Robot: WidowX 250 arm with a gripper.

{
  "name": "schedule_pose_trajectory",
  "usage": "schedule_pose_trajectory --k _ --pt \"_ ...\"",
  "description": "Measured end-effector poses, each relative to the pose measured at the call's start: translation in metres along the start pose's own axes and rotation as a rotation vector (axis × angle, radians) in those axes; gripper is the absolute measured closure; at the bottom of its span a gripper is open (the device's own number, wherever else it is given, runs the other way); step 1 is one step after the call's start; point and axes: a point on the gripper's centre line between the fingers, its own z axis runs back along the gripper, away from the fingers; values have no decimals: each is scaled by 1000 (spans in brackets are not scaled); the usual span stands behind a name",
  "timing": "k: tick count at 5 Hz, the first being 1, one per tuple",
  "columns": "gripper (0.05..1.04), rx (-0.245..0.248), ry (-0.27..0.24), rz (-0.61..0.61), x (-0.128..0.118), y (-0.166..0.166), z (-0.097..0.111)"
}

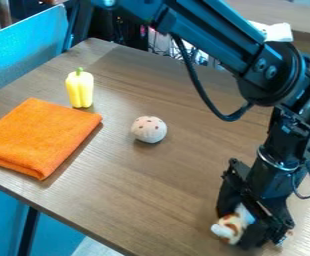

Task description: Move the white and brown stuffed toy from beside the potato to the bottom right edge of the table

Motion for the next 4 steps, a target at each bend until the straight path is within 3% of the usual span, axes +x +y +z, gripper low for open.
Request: schedule_pose_trajectory --k 1,2,3,4 --pt "75 -68 -3 6 0 -3 4" --pt "79 -168 -74 97 -12 14 40" --pt "79 -217 -150 159 -19 43 71" --pt "79 -224 -211 282 -29 91 92"
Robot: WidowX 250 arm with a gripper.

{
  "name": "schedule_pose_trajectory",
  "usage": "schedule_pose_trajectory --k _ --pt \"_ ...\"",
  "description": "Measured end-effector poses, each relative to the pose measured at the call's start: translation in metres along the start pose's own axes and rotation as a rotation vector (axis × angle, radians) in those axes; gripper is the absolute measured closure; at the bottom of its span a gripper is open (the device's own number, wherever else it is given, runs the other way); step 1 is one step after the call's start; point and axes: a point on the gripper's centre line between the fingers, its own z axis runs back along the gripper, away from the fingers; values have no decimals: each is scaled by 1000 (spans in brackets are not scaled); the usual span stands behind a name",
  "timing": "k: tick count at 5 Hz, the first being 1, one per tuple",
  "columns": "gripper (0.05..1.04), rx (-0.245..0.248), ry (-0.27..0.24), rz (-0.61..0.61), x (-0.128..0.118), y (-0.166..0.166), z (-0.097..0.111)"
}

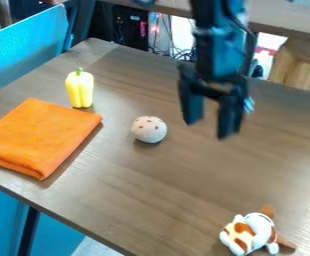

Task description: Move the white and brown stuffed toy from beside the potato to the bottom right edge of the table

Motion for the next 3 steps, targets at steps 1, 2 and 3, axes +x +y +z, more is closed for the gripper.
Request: schedule_pose_trajectory --k 1,2,3 --pt "79 139 -79 187 5 50 18" --pt "79 268 -104 210 10 76 26" --pt "79 336 -74 238 9 102 27"
